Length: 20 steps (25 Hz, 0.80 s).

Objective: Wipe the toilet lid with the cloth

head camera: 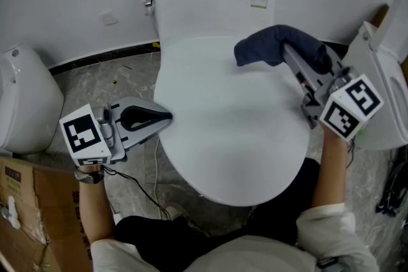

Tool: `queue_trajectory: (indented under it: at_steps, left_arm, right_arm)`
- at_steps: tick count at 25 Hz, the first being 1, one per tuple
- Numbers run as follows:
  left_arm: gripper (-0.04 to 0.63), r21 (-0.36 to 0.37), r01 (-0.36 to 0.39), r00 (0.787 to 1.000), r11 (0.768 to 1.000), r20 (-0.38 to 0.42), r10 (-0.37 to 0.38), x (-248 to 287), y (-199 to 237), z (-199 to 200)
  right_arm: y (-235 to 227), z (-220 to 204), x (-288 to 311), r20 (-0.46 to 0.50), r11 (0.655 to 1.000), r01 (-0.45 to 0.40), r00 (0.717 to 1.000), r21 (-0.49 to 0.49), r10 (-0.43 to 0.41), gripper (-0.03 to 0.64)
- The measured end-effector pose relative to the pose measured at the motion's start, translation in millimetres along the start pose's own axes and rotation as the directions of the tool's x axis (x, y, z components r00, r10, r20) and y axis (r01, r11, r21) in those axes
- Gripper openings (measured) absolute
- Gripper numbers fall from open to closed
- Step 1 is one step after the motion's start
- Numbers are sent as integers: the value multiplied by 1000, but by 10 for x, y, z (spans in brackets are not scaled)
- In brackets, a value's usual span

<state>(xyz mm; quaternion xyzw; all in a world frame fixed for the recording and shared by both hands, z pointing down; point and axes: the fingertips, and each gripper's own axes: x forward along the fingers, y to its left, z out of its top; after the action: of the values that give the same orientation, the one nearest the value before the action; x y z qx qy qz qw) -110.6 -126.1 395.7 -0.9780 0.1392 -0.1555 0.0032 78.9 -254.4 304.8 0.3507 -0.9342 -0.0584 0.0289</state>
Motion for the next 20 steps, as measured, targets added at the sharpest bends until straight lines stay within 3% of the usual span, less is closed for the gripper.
queue_trajectory:
  at_steps: [10,14,20]
  left_arm:
    - [0,3,-2,1000,1000,19,2,51,-139,-204]
    - [0,12,-8,1000,1000,-27,8,71,-169,-282]
    - [0,-9,15,997,1000,-73,-15,102,-223,-404]
  right_arm:
    - [66,-306,-55,-22,1000,-3,1000,17,3,89]
    - [94,-388,-9,-41,1000,-4,999,23,5,89]
    - [334,-530,145,-83,997,-81,993,6,82,89]
